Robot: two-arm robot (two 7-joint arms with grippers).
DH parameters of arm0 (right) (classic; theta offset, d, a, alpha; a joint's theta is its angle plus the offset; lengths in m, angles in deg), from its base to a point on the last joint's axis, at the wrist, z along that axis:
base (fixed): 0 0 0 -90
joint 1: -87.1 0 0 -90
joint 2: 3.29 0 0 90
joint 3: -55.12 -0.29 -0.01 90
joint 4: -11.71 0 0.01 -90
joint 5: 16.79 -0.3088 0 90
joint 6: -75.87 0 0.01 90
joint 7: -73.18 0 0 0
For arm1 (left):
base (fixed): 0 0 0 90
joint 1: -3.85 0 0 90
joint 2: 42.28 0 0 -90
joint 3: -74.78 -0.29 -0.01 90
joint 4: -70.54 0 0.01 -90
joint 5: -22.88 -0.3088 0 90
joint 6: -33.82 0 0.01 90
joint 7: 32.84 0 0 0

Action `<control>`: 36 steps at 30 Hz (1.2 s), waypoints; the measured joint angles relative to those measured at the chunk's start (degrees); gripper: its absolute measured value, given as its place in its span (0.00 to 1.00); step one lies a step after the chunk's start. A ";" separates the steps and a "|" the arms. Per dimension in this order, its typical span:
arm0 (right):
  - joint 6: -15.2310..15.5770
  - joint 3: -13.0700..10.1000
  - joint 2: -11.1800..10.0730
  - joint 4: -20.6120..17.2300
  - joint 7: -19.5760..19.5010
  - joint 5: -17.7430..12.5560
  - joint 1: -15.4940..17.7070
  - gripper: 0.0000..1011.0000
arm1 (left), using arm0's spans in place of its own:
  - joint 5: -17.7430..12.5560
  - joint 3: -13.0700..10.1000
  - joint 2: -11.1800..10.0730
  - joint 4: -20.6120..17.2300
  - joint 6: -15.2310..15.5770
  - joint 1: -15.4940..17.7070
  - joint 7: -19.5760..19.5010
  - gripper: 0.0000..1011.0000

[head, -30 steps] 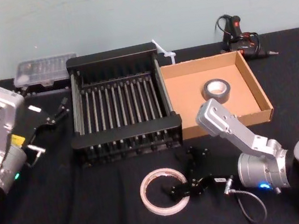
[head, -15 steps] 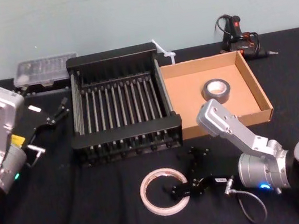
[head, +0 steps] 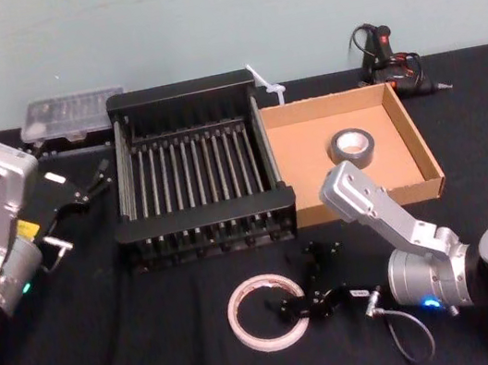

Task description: Pick up the white tape and place it into the black box , Pick up the silver tape and place it into the brown box.

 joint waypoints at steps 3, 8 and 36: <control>-0.01 0.00 0.00 0.00 0.01 0.00 0.00 0.83 | 0.00 0.00 0.00 0.00 0.00 0.00 0.00 0.99; -0.04 0.00 0.00 0.00 0.03 -0.01 0.00 0.67 | 0.00 0.00 0.00 0.00 0.00 0.00 0.00 0.99; -0.08 0.01 0.00 0.00 0.03 -0.06 0.00 0.09 | 0.00 0.00 0.00 0.00 0.00 0.00 0.00 0.99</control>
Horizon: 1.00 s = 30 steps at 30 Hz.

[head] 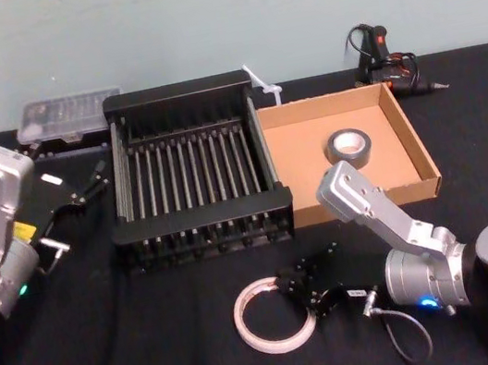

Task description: Pick up the white tape and place it into the black box , Pick up the silver tape and place it into the brown box.

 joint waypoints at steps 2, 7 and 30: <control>0.00 0.00 0.00 0.00 0.00 0.00 0.00 0.09 | 0.00 0.00 0.00 0.00 0.00 0.00 0.00 0.99; 0.01 0.00 0.00 0.00 0.00 0.00 0.00 0.09 | 0.00 0.00 0.00 0.00 0.00 0.00 0.00 0.99; -5.42 -1.51 -3.79 -5.74 2.00 -1.87 2.74 0.09 | 0.00 0.00 0.00 0.00 0.00 0.00 0.00 0.99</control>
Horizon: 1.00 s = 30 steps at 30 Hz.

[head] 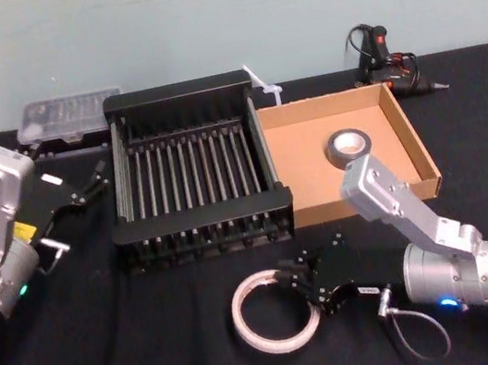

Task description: Pick up the white tape and place it into the black box , Pick up the silver tape and place it into the brown box.

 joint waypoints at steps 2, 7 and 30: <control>-0.57 -0.40 -0.43 -1.14 -0.31 -0.02 0.48 0.09 | 0.00 0.00 0.00 0.00 0.00 0.00 0.00 0.99; -1.60 -1.74 -0.91 -2.94 -1.09 -1.00 1.62 0.09 | 0.00 0.00 0.00 0.00 0.00 0.00 0.00 0.99; -6.85 -7.94 -1.21 -6.84 -4.47 -7.54 6.77 0.09 | 0.00 0.00 0.00 0.00 0.00 0.00 0.00 0.99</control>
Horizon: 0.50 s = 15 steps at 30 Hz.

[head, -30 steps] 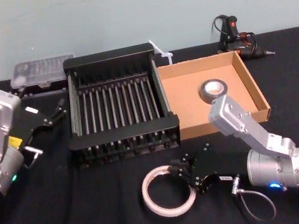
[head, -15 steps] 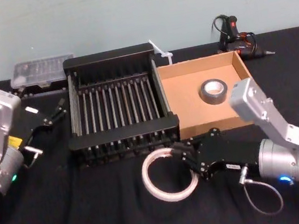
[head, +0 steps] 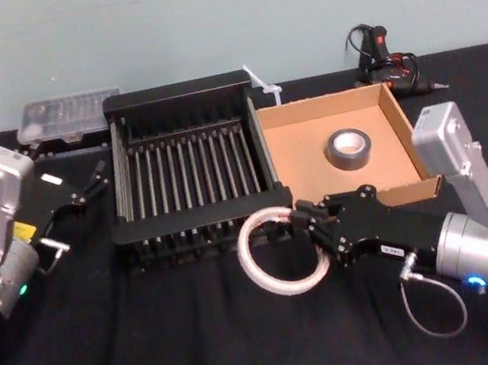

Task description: Pick up the white tape and place it into the black box , Pick up the silver tape and place it into the brown box.

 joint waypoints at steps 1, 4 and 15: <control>-0.29 -0.25 0.14 0.00 -0.26 -0.13 0.15 0.09 | 0.00 0.00 0.00 0.00 0.00 0.00 0.00 0.99; -0.74 -0.80 0.39 0.01 -0.71 -0.45 0.42 0.09 | 0.00 0.00 0.00 0.00 0.00 0.00 0.00 0.99; -0.86 -1.88 0.97 0.08 -1.66 -0.95 0.60 0.09 | 0.00 0.00 0.00 0.00 0.00 0.00 0.00 0.99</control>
